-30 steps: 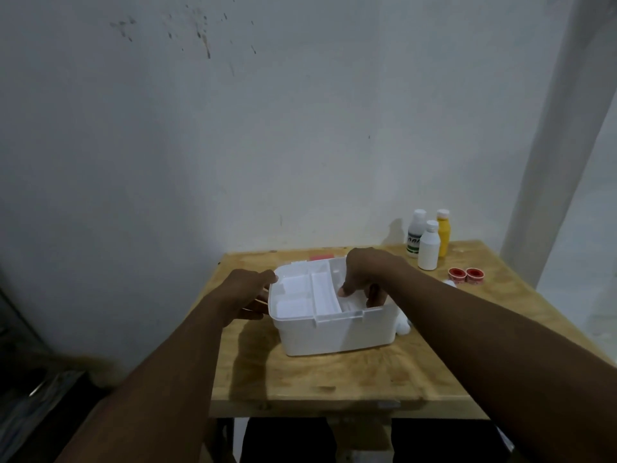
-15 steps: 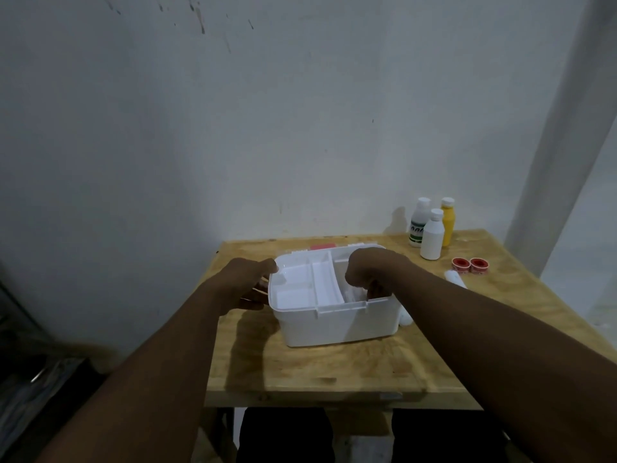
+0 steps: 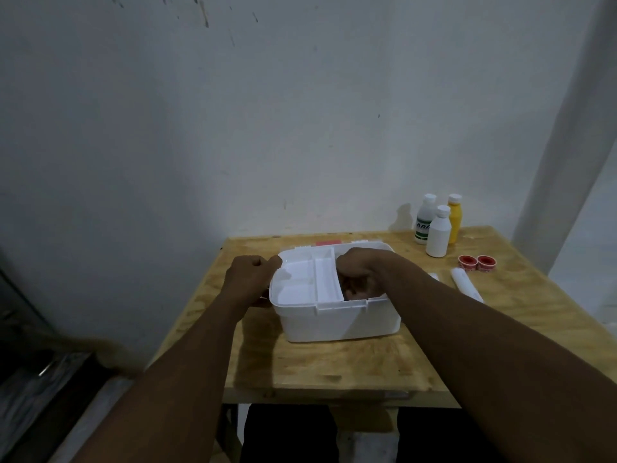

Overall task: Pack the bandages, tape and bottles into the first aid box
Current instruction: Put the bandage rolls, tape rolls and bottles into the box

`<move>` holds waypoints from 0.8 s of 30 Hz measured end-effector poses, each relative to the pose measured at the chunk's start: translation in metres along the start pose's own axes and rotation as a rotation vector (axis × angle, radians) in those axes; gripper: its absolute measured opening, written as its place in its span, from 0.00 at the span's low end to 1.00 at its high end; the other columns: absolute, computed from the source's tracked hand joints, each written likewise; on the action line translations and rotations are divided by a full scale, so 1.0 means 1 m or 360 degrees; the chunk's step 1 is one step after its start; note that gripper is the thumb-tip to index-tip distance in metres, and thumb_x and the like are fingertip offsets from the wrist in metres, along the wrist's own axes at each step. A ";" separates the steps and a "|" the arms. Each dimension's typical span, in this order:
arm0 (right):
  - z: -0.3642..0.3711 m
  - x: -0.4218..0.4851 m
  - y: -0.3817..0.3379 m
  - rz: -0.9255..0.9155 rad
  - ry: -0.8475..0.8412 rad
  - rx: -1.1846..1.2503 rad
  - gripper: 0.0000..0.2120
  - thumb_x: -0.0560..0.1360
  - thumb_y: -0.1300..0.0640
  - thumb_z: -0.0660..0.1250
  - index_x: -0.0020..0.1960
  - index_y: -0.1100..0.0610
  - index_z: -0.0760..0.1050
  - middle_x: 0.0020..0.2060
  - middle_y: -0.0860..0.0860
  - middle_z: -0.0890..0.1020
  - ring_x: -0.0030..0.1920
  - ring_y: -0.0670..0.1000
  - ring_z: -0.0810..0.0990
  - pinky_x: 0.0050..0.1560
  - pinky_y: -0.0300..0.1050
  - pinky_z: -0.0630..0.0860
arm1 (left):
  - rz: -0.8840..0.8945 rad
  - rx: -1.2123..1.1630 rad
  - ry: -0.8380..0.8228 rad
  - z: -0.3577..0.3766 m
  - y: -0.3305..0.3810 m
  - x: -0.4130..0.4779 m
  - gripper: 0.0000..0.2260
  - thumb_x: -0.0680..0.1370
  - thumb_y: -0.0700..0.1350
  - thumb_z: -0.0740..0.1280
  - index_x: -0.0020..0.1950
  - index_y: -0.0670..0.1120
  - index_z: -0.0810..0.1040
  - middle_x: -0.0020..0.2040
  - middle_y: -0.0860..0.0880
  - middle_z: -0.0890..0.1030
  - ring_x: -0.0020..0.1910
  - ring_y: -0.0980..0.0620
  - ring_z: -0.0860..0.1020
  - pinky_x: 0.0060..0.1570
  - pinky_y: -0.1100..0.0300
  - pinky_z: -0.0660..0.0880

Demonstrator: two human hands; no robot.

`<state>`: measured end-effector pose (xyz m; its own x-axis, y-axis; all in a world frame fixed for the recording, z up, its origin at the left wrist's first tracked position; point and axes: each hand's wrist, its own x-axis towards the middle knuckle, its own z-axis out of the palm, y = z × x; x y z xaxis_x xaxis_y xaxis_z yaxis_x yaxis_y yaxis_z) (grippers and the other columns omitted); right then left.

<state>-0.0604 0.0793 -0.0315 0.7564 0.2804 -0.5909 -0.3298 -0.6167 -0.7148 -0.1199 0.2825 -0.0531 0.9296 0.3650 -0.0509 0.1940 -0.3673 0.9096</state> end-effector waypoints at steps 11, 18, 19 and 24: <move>-0.027 -0.029 -0.014 -0.0150 -0.0061 0.0262 0.14 0.82 0.66 0.50 0.63 0.67 0.69 0.42 0.63 0.82 0.38 0.57 0.82 0.34 0.46 0.82 | 0.0072 0.0048 0.0155 -0.004 -0.001 0.002 0.15 0.77 0.46 0.70 0.34 0.39 0.77 0.37 0.40 0.80 0.37 0.44 0.81 0.28 0.57 0.79; -0.099 -0.053 0.001 -0.0284 0.0810 -0.0010 0.13 0.78 0.64 0.60 0.57 0.72 0.75 0.38 0.64 0.84 0.34 0.57 0.79 0.32 0.44 0.75 | 0.0054 0.0012 0.0218 -0.006 0.000 0.005 0.18 0.78 0.46 0.70 0.47 0.28 0.81 0.46 0.32 0.83 0.42 0.38 0.83 0.34 0.51 0.84; -0.099 -0.051 0.011 -0.0162 0.0787 -0.0210 0.13 0.77 0.64 0.60 0.56 0.72 0.77 0.39 0.64 0.85 0.35 0.58 0.79 0.35 0.46 0.76 | 0.0053 0.0016 0.0214 -0.005 0.000 0.005 0.18 0.78 0.46 0.70 0.47 0.28 0.81 0.47 0.32 0.83 0.41 0.39 0.83 0.34 0.51 0.84; -0.077 -0.046 0.053 0.0219 0.0588 -0.0926 0.07 0.75 0.62 0.66 0.47 0.67 0.77 0.35 0.60 0.84 0.31 0.55 0.82 0.33 0.46 0.80 | 0.0025 -0.0026 0.0196 -0.006 -0.002 0.005 0.18 0.79 0.47 0.70 0.43 0.31 0.81 0.47 0.32 0.84 0.38 0.42 0.82 0.39 0.47 0.85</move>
<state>-0.0695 -0.0228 -0.0140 0.9059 -0.0330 -0.4223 -0.1585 -0.9509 -0.2658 -0.1171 0.2903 -0.0527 0.8867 0.4622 0.0136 0.1737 -0.3602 0.9166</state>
